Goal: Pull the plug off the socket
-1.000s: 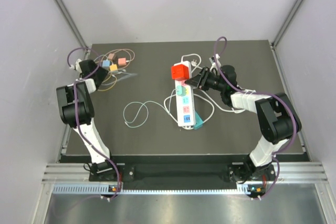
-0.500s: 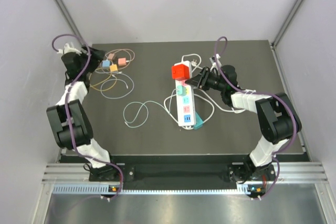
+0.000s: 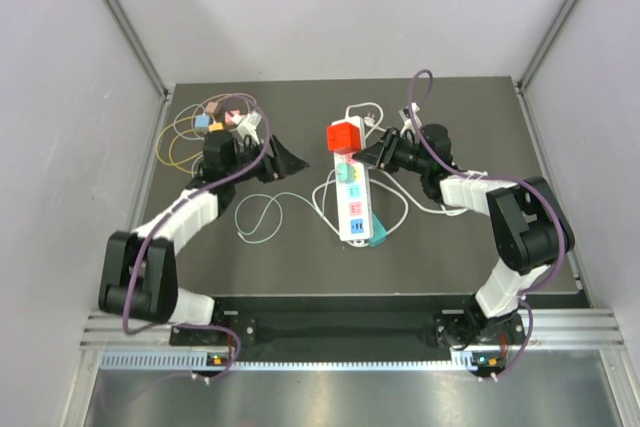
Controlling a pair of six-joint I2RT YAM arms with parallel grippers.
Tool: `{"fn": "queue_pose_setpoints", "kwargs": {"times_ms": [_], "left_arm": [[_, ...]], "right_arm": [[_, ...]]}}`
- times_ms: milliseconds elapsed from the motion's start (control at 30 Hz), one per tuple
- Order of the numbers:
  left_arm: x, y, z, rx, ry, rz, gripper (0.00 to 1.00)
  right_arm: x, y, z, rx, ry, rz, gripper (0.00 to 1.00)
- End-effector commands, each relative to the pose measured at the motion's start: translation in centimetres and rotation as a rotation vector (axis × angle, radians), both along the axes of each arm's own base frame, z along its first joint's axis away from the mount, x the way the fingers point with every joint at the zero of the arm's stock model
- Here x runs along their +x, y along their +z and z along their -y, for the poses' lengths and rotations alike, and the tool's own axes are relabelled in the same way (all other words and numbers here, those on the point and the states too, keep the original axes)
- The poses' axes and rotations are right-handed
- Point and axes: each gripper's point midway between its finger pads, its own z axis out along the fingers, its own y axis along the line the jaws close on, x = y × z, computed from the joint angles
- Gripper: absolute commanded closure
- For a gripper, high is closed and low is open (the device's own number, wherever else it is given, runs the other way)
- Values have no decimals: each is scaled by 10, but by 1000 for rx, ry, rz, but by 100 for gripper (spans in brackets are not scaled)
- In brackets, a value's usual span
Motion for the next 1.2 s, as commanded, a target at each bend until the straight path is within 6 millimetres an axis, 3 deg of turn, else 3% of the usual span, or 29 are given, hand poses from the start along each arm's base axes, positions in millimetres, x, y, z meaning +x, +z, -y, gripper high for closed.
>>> {"fn": "queue_pose_setpoints", "kwargs": {"times_ms": [0,67,167,300,333,367,433,467,633,667,700,1067,1167], "left_arm": [[-12,46,15,3,18,182,16],[-24,61,24,-33,38,200,14],[-28,62,27,-32,101,181,12],[-32,67,47,50,128,162,11],[-25,63,45,97,175,170,11],[-33,51,54,153,164,124,11],[-23,51,58,231,214,125,11],[-29,46,68,260,200,111,11],[-24,38,95,341,246,70,11],[-23,45,102,347,258,81,13],[-23,30,102,400,266,50,14],[-19,10,124,601,311,66,32],[-16,7,127,613,323,70,48]], "right_arm": [[9,76,-2,90,14,241,100],[8,76,-3,91,15,238,100],[9,75,-2,90,14,237,100],[8,77,-2,89,12,243,100],[9,77,-2,89,11,243,100],[9,76,-1,87,11,241,100],[9,77,-1,87,10,242,100],[9,77,-1,86,10,244,100],[8,78,-1,84,8,246,100],[9,78,-1,85,7,248,100],[9,78,-1,84,7,246,100],[7,81,-2,91,11,248,100],[7,83,-1,92,8,254,100]]}}
